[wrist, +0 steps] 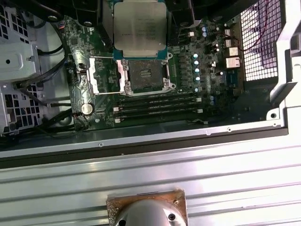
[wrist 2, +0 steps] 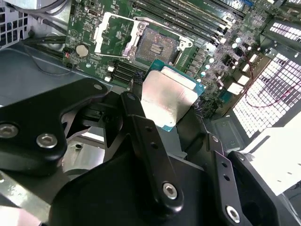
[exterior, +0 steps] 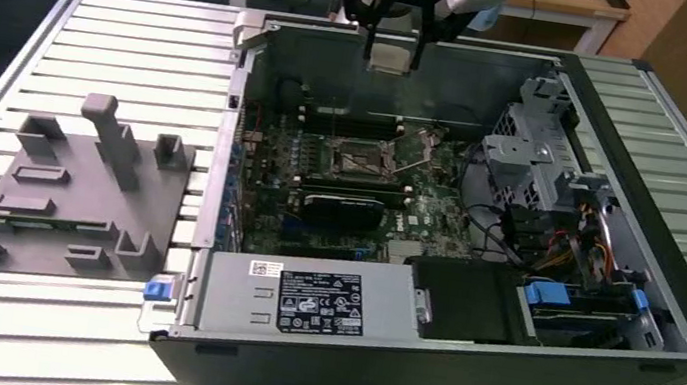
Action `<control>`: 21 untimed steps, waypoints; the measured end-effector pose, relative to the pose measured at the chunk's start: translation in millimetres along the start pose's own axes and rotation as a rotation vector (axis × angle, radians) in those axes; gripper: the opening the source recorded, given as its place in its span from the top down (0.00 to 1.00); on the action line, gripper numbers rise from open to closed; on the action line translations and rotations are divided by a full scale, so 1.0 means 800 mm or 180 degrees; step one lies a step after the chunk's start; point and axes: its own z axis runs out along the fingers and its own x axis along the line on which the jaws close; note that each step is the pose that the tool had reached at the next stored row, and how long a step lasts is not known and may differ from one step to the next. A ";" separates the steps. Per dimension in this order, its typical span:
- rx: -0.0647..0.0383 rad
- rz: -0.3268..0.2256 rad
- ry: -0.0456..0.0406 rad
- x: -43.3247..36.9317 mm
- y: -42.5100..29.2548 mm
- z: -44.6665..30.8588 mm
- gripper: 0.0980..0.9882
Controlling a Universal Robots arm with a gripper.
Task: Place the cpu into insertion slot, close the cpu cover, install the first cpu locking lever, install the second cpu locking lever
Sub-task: 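Place the cpu into insertion slot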
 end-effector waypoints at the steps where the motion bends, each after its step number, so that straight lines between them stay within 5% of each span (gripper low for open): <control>1: 0.0000 0.0015 -0.0001 0.000 0.0000 0.0000 0.50; 21: -0.0006 0.0304 -0.0027 0.000 0.0000 0.0002 0.50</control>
